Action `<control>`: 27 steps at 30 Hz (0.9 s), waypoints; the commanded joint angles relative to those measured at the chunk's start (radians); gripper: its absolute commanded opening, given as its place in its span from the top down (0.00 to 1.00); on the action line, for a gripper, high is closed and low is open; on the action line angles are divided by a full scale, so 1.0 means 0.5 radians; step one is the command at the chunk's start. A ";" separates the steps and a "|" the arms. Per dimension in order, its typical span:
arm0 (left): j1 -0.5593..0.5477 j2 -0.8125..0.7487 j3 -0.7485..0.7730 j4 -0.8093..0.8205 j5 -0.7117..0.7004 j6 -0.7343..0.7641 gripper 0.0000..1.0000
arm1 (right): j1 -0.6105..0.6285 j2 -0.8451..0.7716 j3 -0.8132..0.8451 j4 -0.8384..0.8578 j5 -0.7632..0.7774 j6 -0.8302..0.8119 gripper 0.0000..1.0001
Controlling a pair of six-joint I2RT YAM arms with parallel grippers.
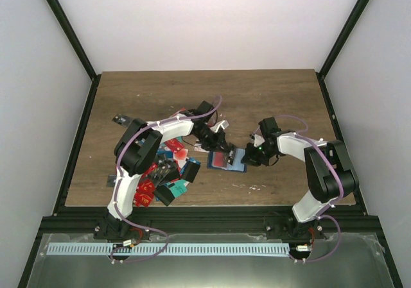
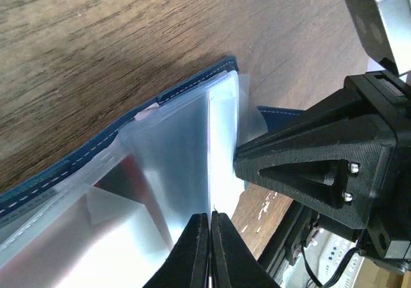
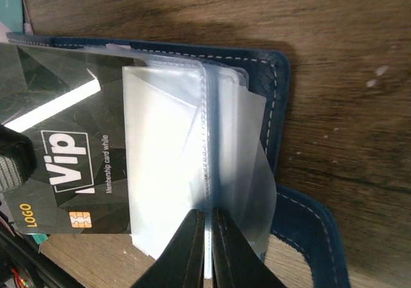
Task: Put the credit cards into the card holder
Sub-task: Insert the credit card into the card holder.
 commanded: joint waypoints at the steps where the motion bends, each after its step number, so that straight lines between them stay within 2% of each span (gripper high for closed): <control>1: -0.015 0.044 -0.025 0.013 0.009 0.009 0.96 | -0.005 -0.013 0.067 -0.164 0.222 -0.021 0.92; 16: -0.019 0.051 -0.057 0.032 -0.004 0.006 0.96 | -0.006 -0.158 0.122 -0.282 0.239 0.017 0.86; 21: -0.028 0.049 -0.060 0.045 -0.002 -0.004 0.96 | -0.005 -0.160 0.066 -0.275 0.290 0.010 0.89; 27: -0.045 0.048 -0.061 0.055 0.003 -0.011 0.96 | -0.005 -0.145 -0.044 -0.182 0.281 0.028 0.97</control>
